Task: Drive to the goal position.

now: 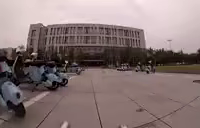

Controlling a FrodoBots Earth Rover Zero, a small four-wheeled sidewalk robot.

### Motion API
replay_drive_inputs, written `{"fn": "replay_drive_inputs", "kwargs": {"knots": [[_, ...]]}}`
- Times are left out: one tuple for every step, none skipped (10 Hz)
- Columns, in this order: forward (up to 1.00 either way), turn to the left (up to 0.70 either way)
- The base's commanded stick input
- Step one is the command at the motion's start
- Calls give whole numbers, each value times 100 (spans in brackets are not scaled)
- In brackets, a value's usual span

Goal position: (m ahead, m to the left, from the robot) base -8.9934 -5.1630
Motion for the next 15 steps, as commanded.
{"fn": "replay_drive_inputs", "kwargs": {"knots": [[70,0],[70,0],[70,0],[70,0],[70,0],[70,0],[70,0],[70,0],[70,0],[70,0],[70,0],[70,0],[70,0],[70,0],[70,0]]}}
